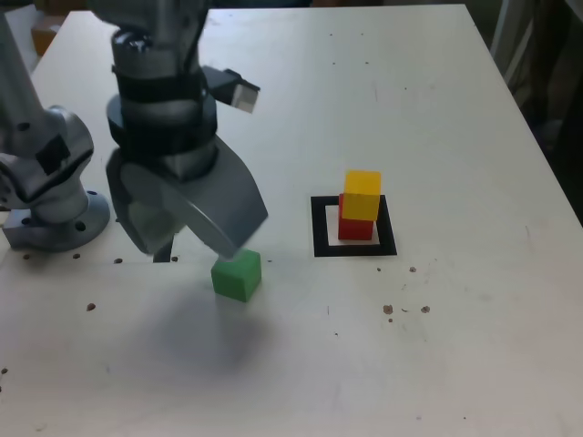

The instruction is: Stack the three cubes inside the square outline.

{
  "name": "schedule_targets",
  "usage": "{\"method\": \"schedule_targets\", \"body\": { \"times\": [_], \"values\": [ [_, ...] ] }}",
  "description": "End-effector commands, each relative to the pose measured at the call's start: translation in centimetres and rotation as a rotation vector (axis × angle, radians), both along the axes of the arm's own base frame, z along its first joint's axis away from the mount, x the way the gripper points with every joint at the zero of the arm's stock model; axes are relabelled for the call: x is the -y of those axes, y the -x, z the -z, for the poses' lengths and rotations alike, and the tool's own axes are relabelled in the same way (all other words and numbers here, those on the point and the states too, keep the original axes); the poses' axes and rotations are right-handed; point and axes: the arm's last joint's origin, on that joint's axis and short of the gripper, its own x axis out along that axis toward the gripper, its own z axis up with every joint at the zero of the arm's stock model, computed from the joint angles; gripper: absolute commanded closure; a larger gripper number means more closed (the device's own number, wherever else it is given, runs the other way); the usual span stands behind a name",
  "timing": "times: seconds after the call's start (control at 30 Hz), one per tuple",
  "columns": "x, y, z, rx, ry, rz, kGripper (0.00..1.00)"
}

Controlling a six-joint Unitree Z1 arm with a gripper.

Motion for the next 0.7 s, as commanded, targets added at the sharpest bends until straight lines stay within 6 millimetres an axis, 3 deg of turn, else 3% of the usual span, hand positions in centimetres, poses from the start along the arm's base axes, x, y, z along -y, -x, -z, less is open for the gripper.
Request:
{"method": "schedule_targets", "body": {
  "times": [0.0,0.23,0.67],
  "values": [
    [0.4,-0.5,0.6,-0.013,-0.005,-0.002,0.01],
    [1.4,-2.6,3.0,-0.063,-0.053,-0.001,0.01],
    [1.4,-4.1,5.5,-0.079,-0.072,-0.013,0.01]
  ]
}}
